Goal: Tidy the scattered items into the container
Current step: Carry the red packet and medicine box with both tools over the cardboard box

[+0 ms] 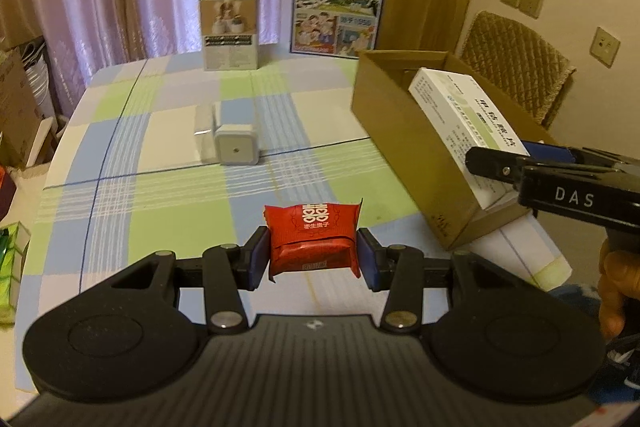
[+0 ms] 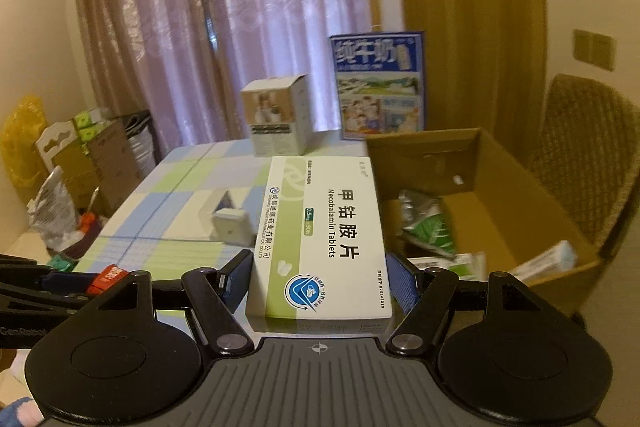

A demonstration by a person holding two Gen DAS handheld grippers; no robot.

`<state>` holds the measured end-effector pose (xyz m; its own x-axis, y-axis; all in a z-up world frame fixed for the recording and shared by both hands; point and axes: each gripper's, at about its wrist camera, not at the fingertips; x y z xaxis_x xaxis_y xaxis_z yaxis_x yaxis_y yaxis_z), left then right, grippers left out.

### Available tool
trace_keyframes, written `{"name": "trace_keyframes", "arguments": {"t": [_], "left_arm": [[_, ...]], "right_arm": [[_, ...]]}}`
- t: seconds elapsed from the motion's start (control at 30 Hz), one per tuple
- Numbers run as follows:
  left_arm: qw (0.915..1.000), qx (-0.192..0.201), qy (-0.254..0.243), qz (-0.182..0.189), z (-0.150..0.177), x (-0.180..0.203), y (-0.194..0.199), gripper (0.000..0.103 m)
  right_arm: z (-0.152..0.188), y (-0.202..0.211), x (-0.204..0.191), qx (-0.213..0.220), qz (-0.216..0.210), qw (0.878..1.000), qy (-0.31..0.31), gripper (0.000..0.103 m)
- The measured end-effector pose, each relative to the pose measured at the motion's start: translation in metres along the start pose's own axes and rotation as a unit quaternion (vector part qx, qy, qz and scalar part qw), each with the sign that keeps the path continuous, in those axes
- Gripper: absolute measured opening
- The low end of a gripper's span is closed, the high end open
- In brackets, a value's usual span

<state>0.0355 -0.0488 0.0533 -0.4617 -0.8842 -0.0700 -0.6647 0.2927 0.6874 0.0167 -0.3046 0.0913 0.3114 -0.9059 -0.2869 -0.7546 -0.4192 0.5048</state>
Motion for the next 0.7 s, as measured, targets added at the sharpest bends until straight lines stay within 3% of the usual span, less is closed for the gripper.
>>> {"name": "trace_keyframes", "arguments": {"t": [0.4,0.7], "left_arm": [[0.9981,0.019,-0.036,0.046,-0.047,0.061,-0.024,0.041],[0.9946,0.029,-0.057,0.082,-0.083,0.103,-0.056,0.041]], "right_arm": [[-0.03,0.021,0.072,0.035,0.059,0.997,-0.033,0.068],[-0.045,0.009,0.11,0.032,0.077,0.996,-0.022,0.068]]}}
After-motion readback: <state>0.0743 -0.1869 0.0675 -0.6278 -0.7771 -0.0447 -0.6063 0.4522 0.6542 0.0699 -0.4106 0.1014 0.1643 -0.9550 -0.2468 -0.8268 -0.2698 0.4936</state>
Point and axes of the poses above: each gripper's, at about its wrist camera, not at the fingertips, and y roughly against the way its jaws point, x to its right, z to its underside, and after that the axes turned 11 degrees about -y, right-handed
